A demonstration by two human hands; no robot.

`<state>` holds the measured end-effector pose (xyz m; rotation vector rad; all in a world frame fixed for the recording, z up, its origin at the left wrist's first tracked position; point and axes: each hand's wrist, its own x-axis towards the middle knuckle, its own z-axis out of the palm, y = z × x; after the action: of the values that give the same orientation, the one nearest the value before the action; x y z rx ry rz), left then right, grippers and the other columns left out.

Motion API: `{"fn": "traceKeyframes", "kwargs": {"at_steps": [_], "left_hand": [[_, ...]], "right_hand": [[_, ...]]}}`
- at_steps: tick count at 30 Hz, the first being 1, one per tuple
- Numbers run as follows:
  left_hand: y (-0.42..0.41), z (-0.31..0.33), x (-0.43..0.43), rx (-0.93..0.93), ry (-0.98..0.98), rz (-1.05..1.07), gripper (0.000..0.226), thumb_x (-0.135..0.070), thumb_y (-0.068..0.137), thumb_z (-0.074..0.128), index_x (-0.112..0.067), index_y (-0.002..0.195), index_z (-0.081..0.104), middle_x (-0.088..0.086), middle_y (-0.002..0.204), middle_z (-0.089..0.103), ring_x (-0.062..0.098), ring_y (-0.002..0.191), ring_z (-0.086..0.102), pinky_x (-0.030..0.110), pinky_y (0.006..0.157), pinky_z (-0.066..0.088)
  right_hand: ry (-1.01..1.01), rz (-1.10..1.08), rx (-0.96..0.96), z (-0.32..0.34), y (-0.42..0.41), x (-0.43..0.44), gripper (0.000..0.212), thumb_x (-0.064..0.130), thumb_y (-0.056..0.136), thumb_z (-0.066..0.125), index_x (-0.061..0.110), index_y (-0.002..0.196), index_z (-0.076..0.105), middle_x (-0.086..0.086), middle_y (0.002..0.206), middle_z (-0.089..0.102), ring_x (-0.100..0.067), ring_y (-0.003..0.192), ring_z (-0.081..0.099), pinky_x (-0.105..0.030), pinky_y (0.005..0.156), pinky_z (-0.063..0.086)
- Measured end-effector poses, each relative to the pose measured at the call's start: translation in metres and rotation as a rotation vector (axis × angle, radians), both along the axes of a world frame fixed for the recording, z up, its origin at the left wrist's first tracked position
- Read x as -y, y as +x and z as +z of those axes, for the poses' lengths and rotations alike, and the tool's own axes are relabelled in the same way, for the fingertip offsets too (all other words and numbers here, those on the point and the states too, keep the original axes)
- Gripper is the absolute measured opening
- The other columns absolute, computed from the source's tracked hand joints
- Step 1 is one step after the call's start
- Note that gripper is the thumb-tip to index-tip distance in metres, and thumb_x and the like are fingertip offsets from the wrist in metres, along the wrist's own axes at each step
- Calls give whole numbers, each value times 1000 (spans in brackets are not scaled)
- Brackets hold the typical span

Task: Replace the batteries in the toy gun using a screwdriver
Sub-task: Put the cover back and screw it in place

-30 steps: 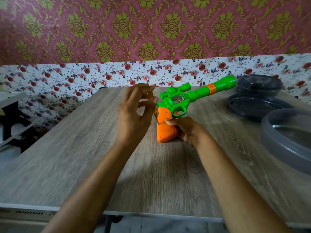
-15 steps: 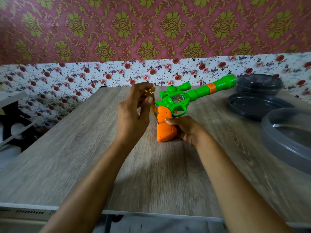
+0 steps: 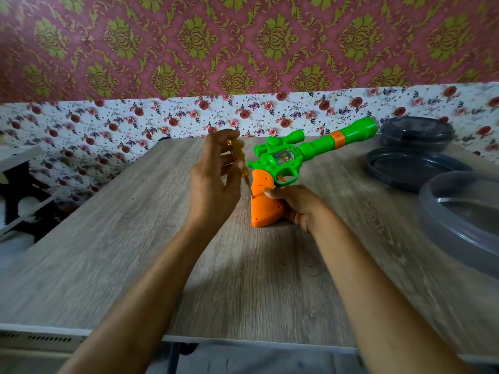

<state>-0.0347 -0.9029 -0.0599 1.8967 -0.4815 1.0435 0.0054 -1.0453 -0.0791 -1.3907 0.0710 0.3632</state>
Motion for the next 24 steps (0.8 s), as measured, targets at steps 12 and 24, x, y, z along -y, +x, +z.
{"fn": "traceKeyframes", "kwargs": {"at_steps": [12,24], "left_hand": [[2,-3,1,53,-21,8,36,-4,88,58,-21,112,36,-3,101,64,7,86,67,35,75,58],[0,0,2,48,-31,23,36,-22,85,65,-27,115,47,-13,96,58,7,82,62,24,65,55]], "right_hand": [[1,15,-2,0,0,0,42,2,87,57,1,129,50,-15,105,64,-19,72,58,-38,55,54],[17,0,3,-4,6,-1,44,-1,85,57,0,128,50,-16,107,62,-16,73,56,-47,79,48]]}}
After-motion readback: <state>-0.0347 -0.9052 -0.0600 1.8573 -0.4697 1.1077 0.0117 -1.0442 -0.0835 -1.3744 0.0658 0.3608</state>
